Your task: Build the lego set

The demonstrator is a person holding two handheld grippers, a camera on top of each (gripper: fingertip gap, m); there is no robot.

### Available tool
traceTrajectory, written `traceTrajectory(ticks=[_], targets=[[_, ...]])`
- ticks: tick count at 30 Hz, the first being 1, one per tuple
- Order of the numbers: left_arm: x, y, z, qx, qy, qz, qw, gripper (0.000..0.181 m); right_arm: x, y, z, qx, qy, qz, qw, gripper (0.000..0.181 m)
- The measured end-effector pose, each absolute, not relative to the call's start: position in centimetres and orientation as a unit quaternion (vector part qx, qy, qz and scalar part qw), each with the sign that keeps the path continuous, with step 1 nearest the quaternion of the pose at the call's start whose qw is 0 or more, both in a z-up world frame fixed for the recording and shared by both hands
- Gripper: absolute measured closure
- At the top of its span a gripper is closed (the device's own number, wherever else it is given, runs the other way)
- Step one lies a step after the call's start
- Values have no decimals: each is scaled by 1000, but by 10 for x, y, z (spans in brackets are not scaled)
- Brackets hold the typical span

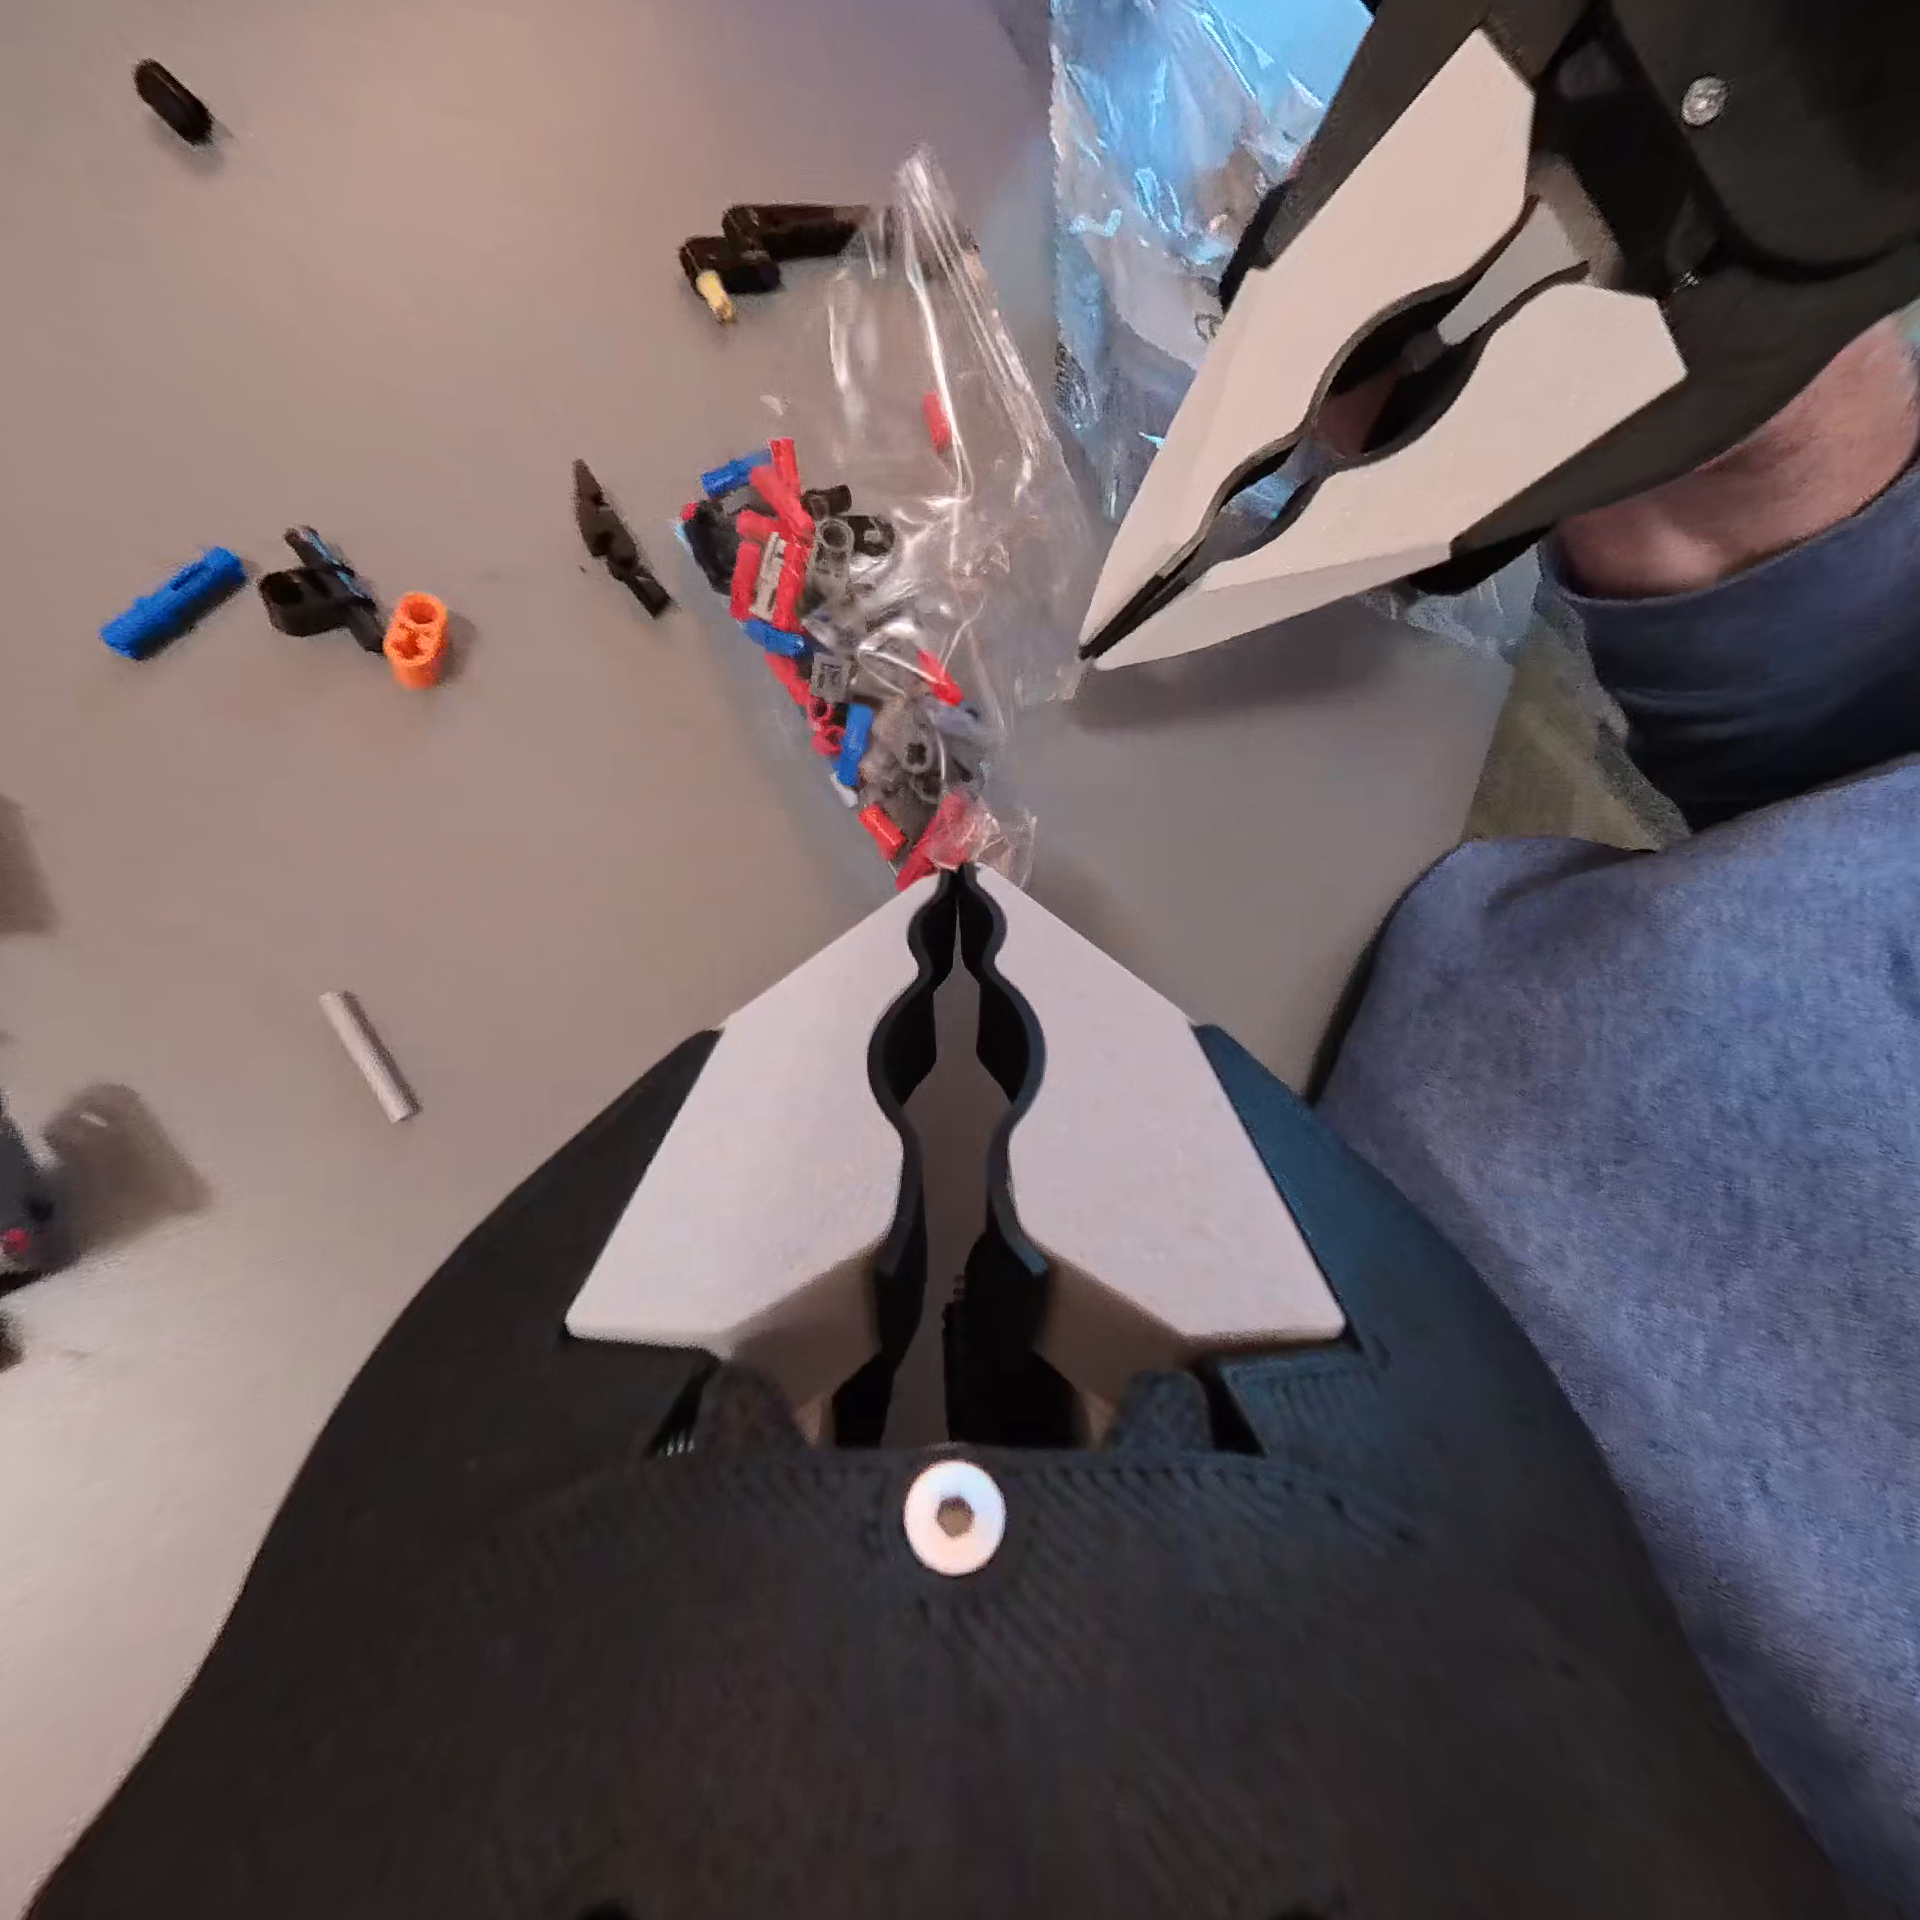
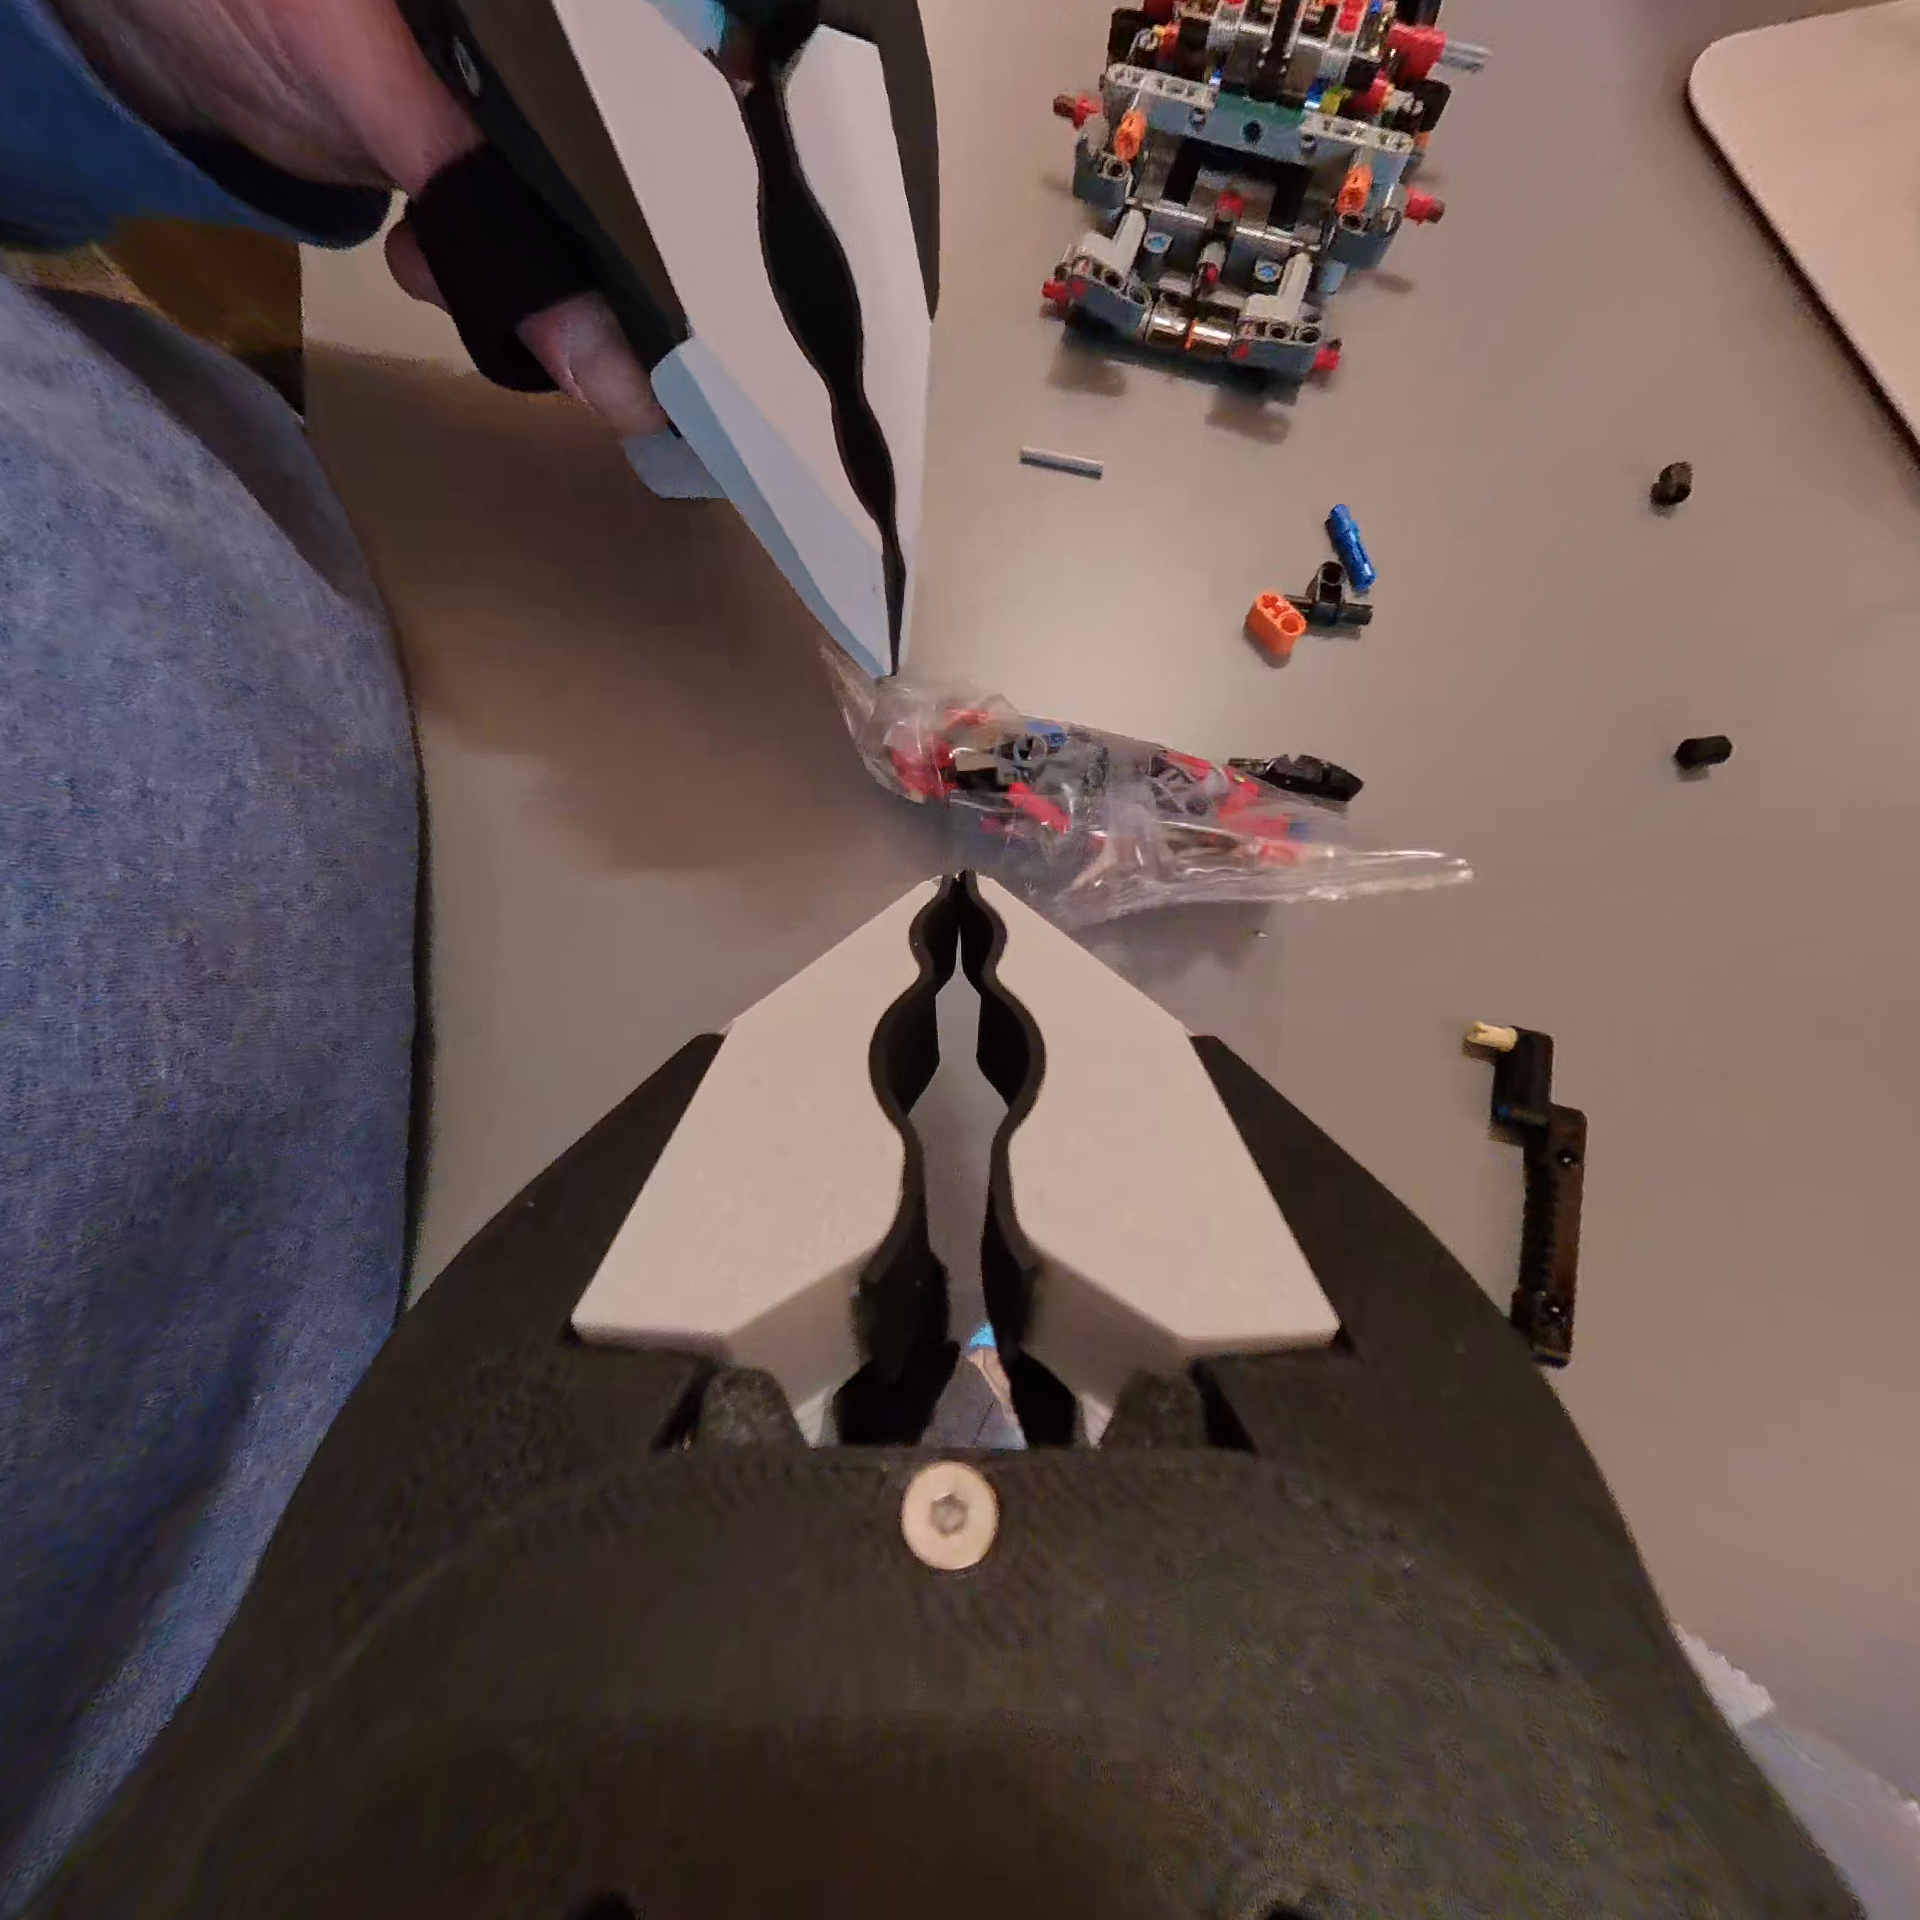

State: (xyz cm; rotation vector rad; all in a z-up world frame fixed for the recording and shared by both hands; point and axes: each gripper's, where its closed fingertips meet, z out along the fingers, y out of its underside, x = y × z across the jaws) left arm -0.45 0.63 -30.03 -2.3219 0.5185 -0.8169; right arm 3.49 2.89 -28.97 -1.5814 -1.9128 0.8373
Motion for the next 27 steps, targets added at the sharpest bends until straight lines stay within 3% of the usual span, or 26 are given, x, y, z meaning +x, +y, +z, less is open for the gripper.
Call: traceTrajectory(ticks=[10, 24, 27], targets=[[-1, 7, -290, -855, 256, -279, 355, 180, 36, 23, -297, -593, -709, 295, 244, 181], [17, 28, -309, -824, 390, -149, 383, 144, 42, 25, -298, -621, -676, 313, 243, 181], [21, 35, -313, -812, 412, -104, 400, 147, 41, 28, -294, -630, -659, 329, 246, 181]])
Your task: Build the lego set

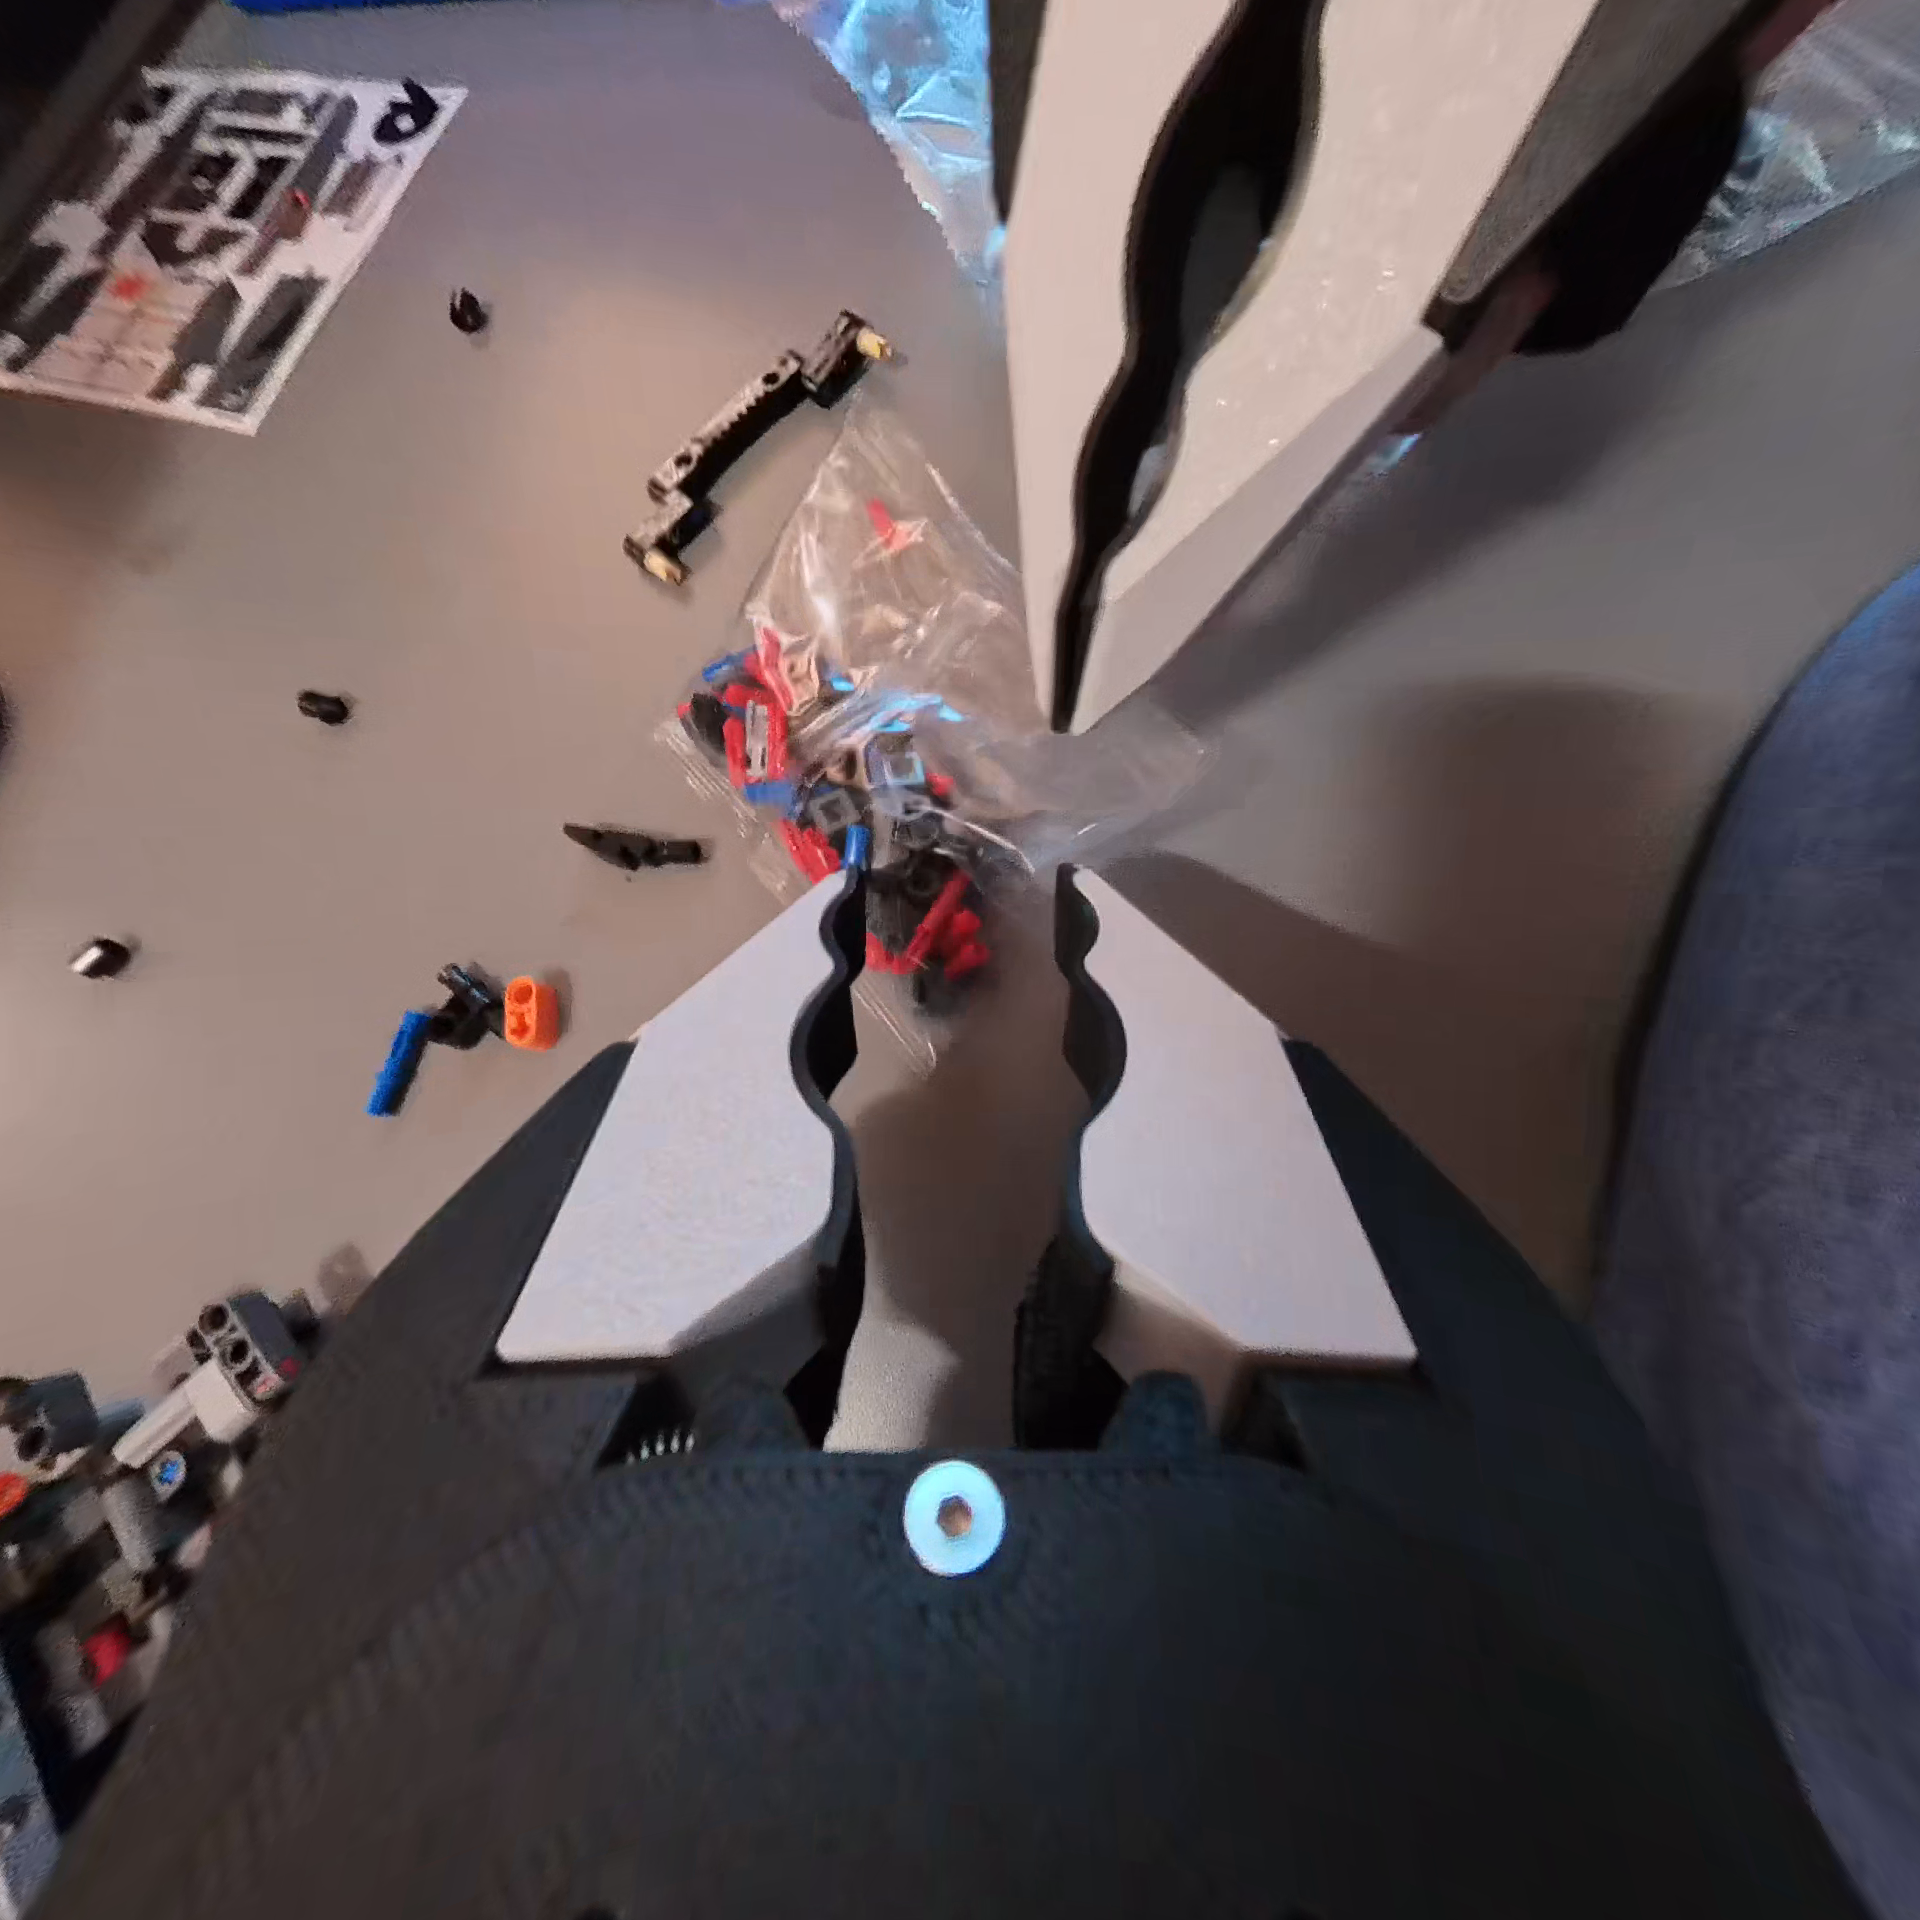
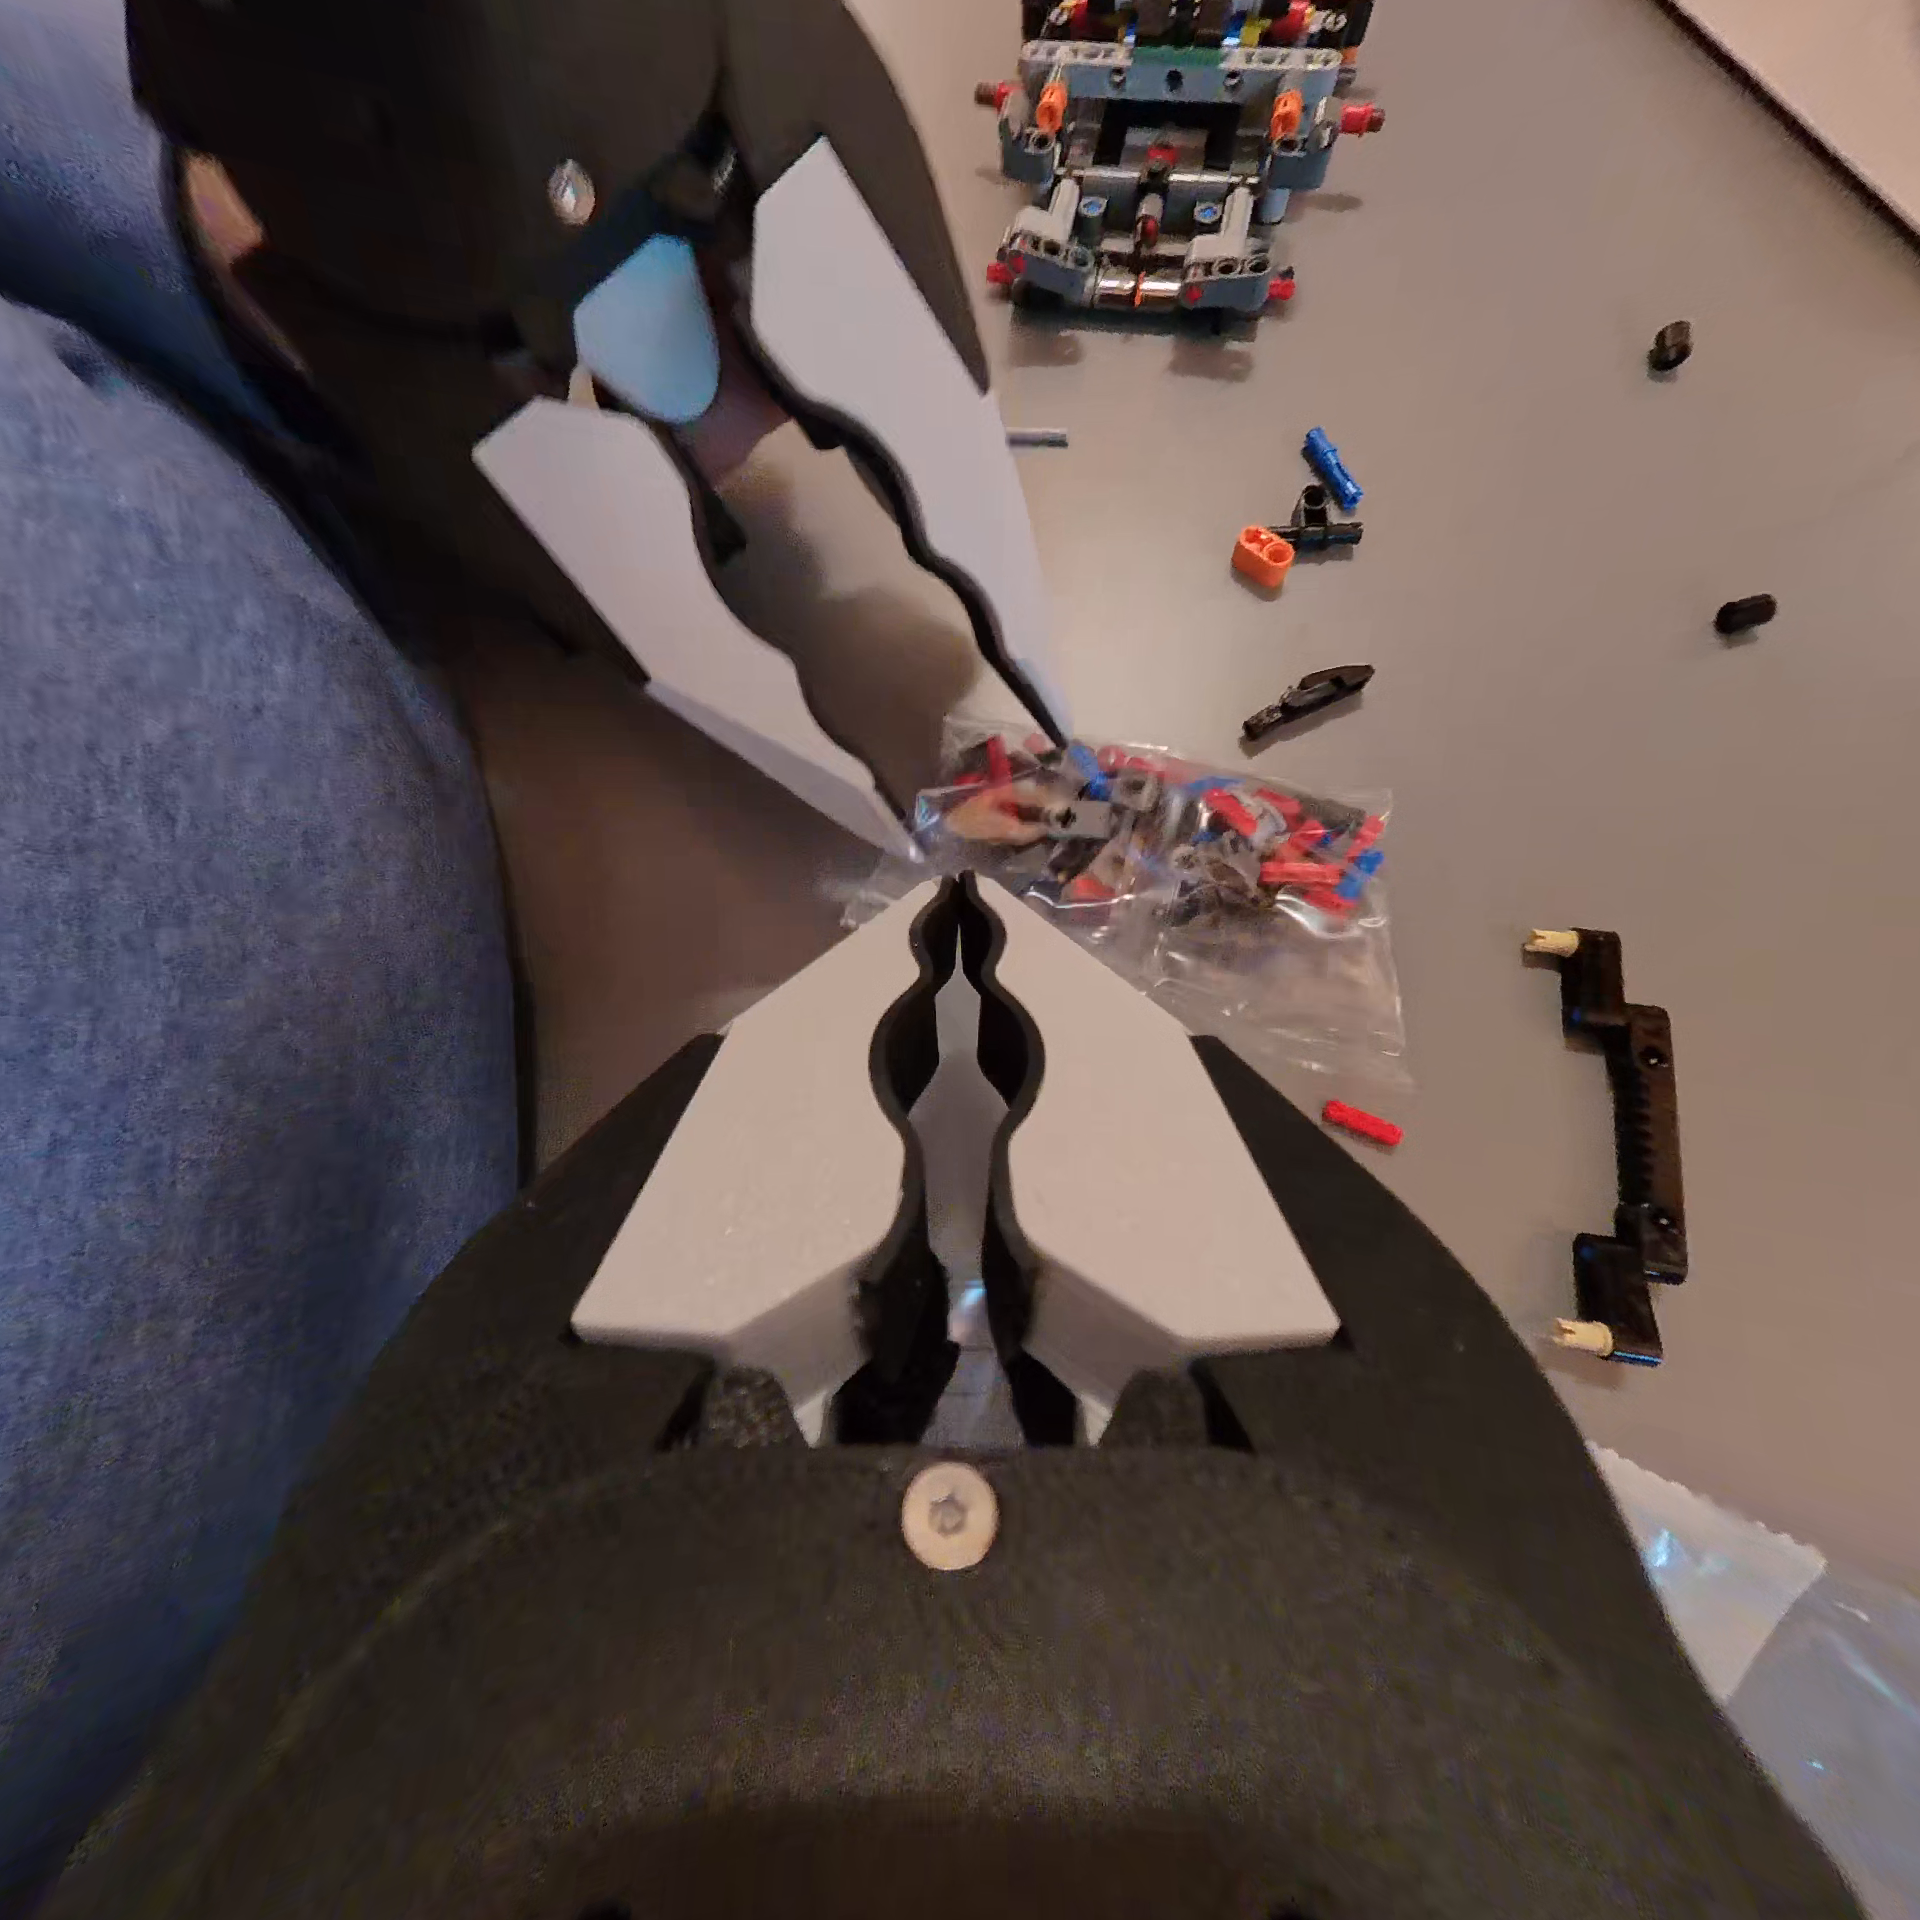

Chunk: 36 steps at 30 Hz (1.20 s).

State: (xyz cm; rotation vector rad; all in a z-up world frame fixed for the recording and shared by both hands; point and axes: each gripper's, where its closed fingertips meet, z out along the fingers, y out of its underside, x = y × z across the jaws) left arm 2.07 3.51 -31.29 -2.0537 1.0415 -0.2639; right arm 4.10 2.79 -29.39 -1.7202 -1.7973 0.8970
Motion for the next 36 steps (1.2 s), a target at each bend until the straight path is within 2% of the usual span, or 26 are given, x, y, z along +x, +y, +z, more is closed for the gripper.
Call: traceTrajectory(ticks=[6, 11, 25, 36], targets=[[29, 40, -304, -787, 423, -45, 447, 152, 31, 32, -279, -638, -634, 364, 243, 181], [29, 43, -297, -783, 403, -40, 472, 181, 23, 36, -268, -632, -634, 368, 250, 181], [2, 35, -285, -812, 287, -220, 459, 181, 30, 39, -272, -640, -634, 347, 261, 181], [3, 26, -287, -813, 270, -270, 439, 181, 32, 31, -278, -659, -622, 324, 273, 181]])
